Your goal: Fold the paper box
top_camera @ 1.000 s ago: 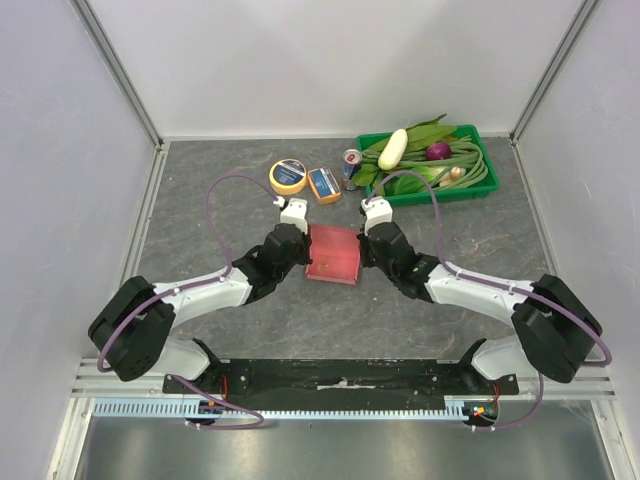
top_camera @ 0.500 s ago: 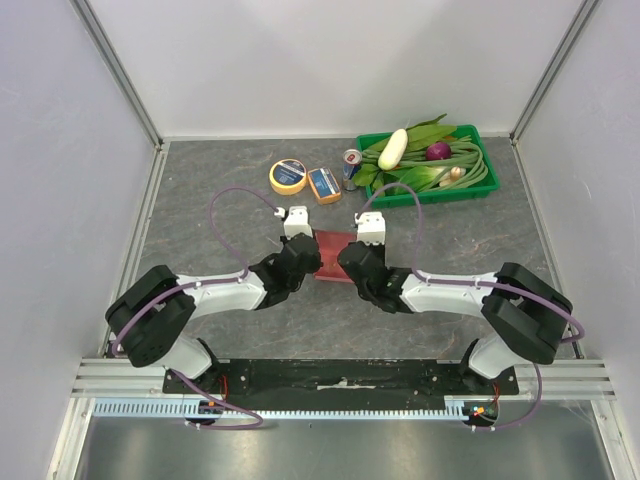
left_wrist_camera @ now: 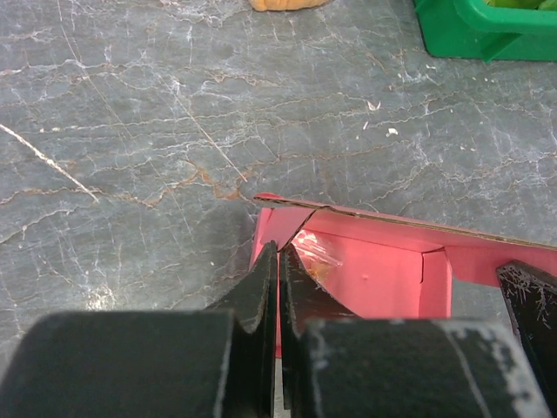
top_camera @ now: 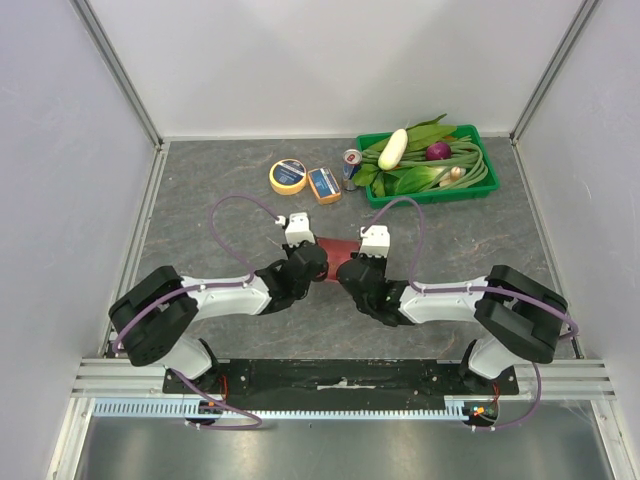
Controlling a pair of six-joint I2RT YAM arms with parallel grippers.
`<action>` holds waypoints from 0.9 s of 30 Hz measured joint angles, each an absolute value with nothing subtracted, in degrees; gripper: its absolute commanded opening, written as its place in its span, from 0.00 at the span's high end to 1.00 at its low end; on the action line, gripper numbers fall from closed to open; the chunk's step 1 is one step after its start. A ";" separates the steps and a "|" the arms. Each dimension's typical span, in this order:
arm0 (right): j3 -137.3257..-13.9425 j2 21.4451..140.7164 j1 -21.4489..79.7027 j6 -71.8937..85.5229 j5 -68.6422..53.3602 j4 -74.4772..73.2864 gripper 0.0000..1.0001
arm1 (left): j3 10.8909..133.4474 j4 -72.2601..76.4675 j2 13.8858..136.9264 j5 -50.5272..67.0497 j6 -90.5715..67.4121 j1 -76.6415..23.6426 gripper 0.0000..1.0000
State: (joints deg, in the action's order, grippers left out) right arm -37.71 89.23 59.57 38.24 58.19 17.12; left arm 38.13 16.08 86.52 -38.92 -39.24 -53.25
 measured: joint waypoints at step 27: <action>-31.16 83.09 59.99 22.98 51.72 24.14 1.00 | 29.82 13.13 70.22 -26.17 -32.38 -53.23 0.32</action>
